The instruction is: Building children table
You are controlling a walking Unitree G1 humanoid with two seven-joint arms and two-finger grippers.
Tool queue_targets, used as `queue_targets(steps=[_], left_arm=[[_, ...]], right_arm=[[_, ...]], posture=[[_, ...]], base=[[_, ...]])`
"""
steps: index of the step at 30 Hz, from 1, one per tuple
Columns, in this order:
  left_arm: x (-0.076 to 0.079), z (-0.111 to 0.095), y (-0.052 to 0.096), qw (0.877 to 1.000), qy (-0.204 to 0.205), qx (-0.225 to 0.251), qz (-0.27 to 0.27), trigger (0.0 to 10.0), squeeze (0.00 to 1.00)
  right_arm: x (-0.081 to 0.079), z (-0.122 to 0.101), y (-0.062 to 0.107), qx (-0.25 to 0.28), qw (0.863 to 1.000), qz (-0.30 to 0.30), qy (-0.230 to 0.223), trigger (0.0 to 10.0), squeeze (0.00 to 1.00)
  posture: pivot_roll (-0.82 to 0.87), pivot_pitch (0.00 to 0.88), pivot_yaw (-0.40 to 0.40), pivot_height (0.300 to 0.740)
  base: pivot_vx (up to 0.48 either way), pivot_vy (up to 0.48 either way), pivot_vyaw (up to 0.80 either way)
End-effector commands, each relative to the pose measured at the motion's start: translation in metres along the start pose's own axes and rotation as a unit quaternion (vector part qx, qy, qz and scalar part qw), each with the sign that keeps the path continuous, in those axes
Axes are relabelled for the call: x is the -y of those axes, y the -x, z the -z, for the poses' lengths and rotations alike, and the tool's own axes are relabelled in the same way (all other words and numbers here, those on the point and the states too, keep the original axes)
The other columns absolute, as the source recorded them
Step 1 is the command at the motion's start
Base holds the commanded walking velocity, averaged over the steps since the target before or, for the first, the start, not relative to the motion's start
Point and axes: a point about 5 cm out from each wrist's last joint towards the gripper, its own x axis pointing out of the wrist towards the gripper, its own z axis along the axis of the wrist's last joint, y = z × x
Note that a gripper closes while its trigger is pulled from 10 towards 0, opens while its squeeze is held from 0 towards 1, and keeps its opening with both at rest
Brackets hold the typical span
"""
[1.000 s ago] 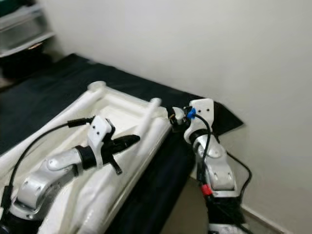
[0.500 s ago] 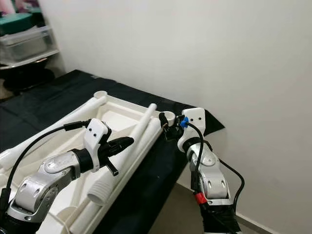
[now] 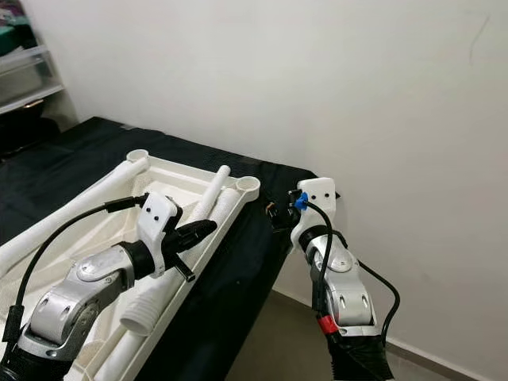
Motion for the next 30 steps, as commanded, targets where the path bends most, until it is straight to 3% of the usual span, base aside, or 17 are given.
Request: queue_targets(steps=[1, 11, 18, 30], left_arm=[[-0.006, 0.002, 0.001, 1.000, -0.005, -0.005, -0.018, 10.0, 0.00], [-0.014, 0.006, 0.003, 0.999, -0.009, -0.010, -0.050, 10.0, 0.00], [-0.025, 0.005, 0.002, 0.997, 0.019, 0.000, -0.072, 10.0, 0.00], [-0.029, 0.003, 0.003, 0.996, 0.021, 0.008, -0.083, 10.0, 0.00]], right_arm=[[-0.001, 0.000, 0.002, -0.001, 1.000, 0.000, -0.002, 10.0, 0.00], [-0.002, 0.003, 0.001, -0.005, 1.000, -0.003, 0.001, 10.0, 0.00], [0.011, -0.002, -0.002, 0.001, 1.000, 0.022, -0.004, 10.0, 0.00], [0.012, 0.000, -0.002, -0.002, 1.000, 0.022, -0.006, 10.0, 0.00]], posture=[[-0.13, 0.000, 0.009, 0.740], [-0.13, 0.000, 0.003, 0.740], [-0.13, 0.000, 0.004, 0.740], [-0.12, 0.000, -0.001, 0.740]], base=[[0.000, 0.000, 0.00], [0.000, 0.000, 0.00], [0.000, 0.000, 0.00], [0.000, 0.000, 0.00]])
